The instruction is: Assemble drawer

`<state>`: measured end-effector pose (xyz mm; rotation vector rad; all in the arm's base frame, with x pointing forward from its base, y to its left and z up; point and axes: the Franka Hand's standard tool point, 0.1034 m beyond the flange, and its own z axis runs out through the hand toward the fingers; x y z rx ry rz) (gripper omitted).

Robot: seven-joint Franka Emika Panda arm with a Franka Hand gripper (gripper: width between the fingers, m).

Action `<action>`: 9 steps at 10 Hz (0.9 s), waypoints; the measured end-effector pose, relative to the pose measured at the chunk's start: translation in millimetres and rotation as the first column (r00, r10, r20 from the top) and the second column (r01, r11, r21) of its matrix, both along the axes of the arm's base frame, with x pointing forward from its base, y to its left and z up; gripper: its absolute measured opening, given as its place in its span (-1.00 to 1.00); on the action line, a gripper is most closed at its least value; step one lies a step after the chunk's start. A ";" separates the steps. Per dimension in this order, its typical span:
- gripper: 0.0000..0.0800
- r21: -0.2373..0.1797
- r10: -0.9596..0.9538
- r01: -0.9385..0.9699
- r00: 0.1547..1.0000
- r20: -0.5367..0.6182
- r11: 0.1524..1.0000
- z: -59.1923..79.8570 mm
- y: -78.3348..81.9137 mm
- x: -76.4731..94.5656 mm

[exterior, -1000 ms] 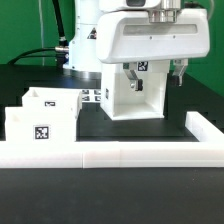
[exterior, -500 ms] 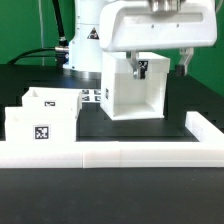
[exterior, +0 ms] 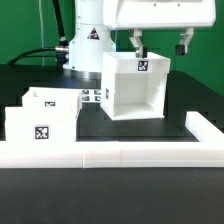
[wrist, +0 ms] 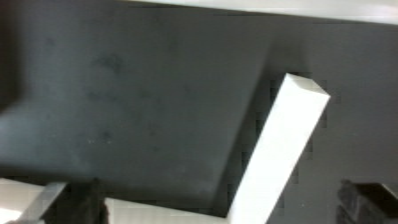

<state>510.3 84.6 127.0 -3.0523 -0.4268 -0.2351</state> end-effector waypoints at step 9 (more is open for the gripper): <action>0.63 -0.023 -0.041 0.040 0.996 -0.073 0.999 7.3 5.9 -69.3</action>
Offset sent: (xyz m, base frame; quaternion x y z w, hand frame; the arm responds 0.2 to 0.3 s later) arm -0.0400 -0.0037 0.0093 0.0117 -0.0163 0.0688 0.9974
